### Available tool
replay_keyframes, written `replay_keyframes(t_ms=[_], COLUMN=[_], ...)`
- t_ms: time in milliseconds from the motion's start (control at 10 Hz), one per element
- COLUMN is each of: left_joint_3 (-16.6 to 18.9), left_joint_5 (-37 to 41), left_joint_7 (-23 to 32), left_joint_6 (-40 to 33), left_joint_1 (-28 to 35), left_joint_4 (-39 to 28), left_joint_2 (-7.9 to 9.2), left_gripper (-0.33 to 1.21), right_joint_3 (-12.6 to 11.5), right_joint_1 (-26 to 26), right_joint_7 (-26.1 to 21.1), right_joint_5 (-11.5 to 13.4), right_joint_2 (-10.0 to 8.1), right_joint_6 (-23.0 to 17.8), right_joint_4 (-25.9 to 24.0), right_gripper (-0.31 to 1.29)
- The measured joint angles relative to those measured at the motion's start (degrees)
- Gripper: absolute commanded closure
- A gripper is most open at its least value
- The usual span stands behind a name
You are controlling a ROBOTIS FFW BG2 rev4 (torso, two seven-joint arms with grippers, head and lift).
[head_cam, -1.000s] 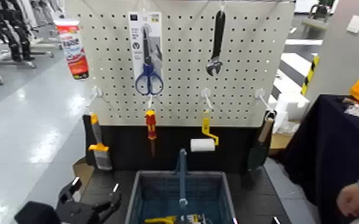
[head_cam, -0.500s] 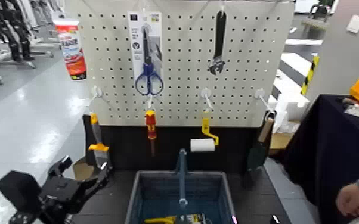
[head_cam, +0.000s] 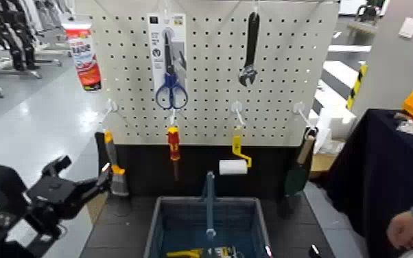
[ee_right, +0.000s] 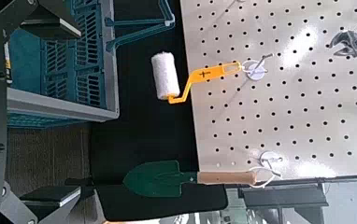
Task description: Put the red glue tube into the crate.
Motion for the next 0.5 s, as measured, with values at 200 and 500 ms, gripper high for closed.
replay_keyframes(t_ms=[200,500], left_joint_3=[2.4,4.9], left_joint_5=[0.3,0.5], left_joint_7=[-3.4,-8.8], left_joint_6=[3.0,6.2], left_joint_1=[-3.0,-7.6], left_joint_4=[-0.2,0.2], left_joint_2=[0.85,2.89], left_gripper=[0.11,0.13], right_joint_3=[0.2,0.4], right_joint_1=[-0.6,-1.6], right_joint_7=[0.2,1.1], right_joint_5=[-0.5,-1.1], right_joint_2=[-0.28,-0.36], right_joint_6=[0.2,0.3], right_joint_4=[0.1,0.7], right_gripper=[0.13,0.13])
